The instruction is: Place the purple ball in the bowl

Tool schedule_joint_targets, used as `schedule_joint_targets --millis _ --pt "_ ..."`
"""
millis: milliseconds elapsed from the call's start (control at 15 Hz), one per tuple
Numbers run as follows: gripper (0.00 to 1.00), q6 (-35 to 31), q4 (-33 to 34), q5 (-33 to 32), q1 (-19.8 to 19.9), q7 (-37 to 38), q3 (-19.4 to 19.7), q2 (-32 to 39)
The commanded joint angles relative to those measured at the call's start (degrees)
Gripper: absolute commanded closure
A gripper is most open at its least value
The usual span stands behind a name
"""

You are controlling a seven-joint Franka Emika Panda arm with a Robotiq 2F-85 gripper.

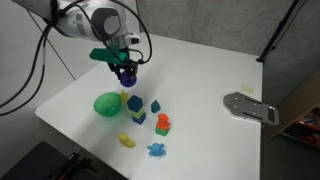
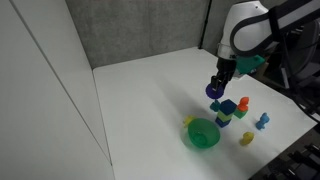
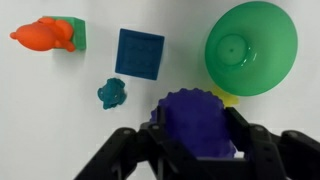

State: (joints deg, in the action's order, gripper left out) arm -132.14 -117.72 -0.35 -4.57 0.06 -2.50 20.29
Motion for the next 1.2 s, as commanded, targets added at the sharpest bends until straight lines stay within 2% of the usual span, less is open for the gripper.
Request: schedule_joint_targets --millis 0,533,800,1133 --pt "0.65 2.11 -3.96 -0.06 -0.85 -2.88 -2.46 -3.83" --pt "0.65 1.8 -7.94 -1.44 -4.88 -4.05 -6.19 -1.87" --pt "0.65 -2.34 -8.95 -5.16 -6.96 -2.38 -5.83 1.48" --pt "0.65 -6.57 -7.17 -8.06 -8.3 -1.46 -5.21 7.33"
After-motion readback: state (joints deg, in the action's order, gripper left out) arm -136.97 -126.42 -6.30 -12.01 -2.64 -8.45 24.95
